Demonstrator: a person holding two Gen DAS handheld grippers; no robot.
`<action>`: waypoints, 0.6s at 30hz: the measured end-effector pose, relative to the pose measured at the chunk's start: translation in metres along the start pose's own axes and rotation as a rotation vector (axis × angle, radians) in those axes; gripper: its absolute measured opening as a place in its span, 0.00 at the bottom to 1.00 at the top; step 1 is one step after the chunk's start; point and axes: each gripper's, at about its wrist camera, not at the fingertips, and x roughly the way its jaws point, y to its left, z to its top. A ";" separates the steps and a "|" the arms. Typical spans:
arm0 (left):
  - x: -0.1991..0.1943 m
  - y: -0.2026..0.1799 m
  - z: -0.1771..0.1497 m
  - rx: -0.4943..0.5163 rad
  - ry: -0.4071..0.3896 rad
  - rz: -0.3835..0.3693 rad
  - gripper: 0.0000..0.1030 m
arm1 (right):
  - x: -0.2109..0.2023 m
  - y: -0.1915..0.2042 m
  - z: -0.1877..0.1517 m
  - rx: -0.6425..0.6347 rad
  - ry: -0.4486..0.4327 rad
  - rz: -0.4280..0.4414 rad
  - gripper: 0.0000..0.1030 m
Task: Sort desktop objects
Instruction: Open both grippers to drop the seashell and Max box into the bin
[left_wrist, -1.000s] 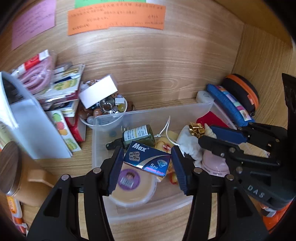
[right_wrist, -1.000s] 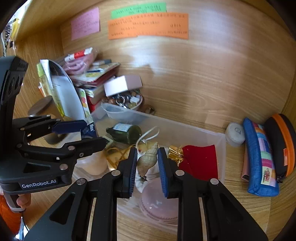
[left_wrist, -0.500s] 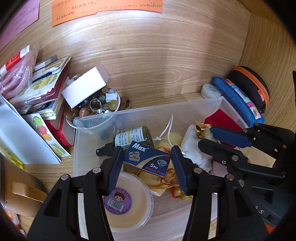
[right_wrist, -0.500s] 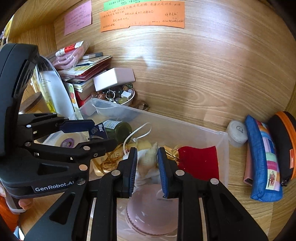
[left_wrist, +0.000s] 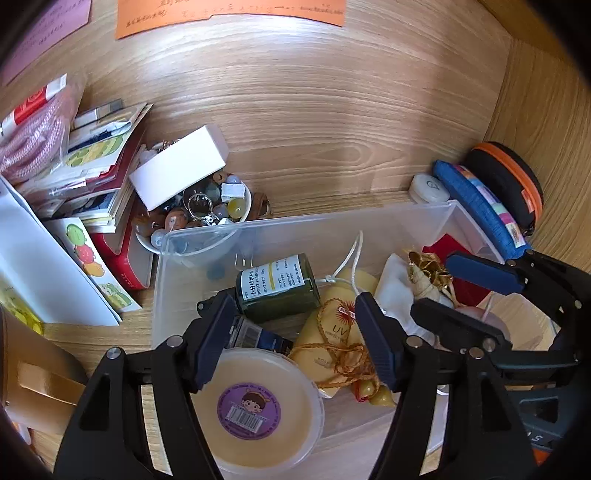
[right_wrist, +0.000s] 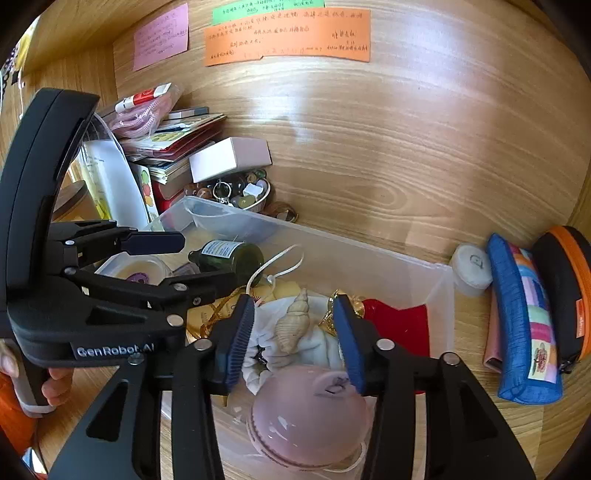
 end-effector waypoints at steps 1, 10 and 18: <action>-0.001 0.000 0.000 -0.006 0.000 -0.008 0.65 | -0.001 0.001 0.000 -0.005 -0.005 -0.006 0.46; -0.023 0.003 0.005 -0.038 -0.045 -0.021 0.73 | -0.008 0.009 -0.001 -0.032 -0.033 -0.016 0.57; -0.060 -0.003 0.005 -0.020 -0.109 0.024 0.92 | -0.030 0.003 0.002 0.021 -0.047 -0.013 0.80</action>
